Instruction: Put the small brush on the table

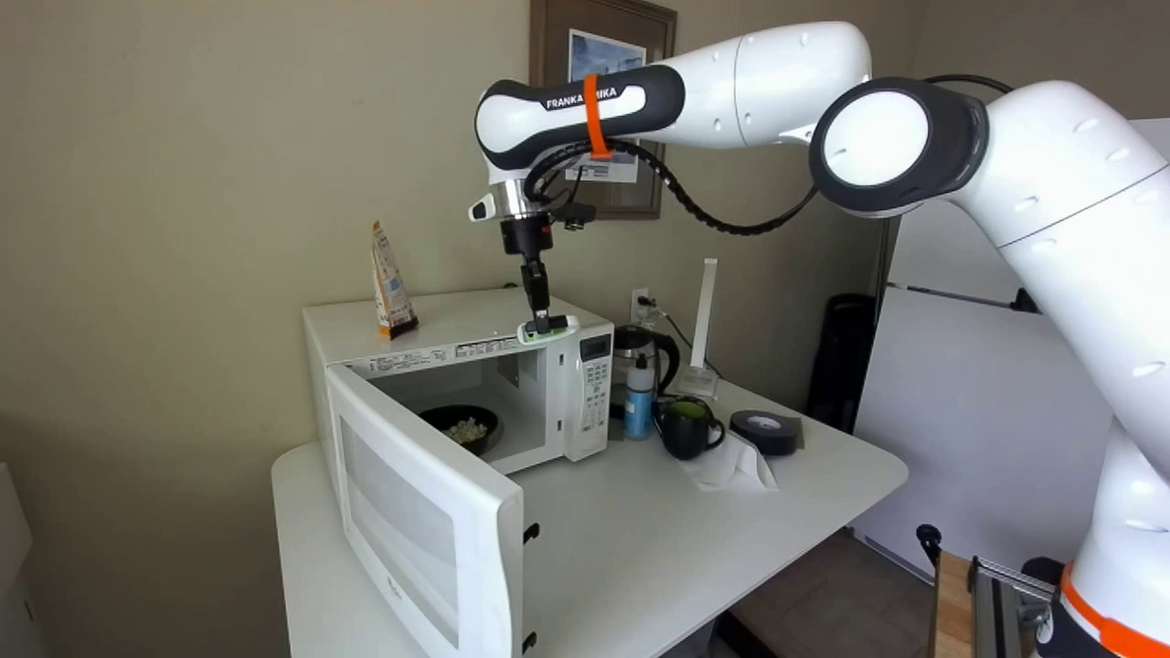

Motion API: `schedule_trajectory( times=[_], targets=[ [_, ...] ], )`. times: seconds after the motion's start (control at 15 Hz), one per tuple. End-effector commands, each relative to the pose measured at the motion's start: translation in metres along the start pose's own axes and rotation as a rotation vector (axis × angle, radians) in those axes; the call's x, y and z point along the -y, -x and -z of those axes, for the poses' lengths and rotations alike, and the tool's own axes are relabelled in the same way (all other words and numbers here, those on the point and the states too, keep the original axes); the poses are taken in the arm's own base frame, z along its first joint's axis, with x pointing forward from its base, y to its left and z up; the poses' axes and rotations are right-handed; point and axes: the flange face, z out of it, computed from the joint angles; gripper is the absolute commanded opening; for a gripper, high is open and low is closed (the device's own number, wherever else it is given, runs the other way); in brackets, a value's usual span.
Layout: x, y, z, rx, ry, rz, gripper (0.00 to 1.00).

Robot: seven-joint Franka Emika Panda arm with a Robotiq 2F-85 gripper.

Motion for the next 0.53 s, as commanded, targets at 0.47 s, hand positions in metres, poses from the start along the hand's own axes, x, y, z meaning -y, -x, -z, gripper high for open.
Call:
schedule_trajectory(
  times=[0.47],
  targets=[
    [0.003, 0.113, -0.135, 0.013, -0.39, -0.21, 0.05]
  ],
)
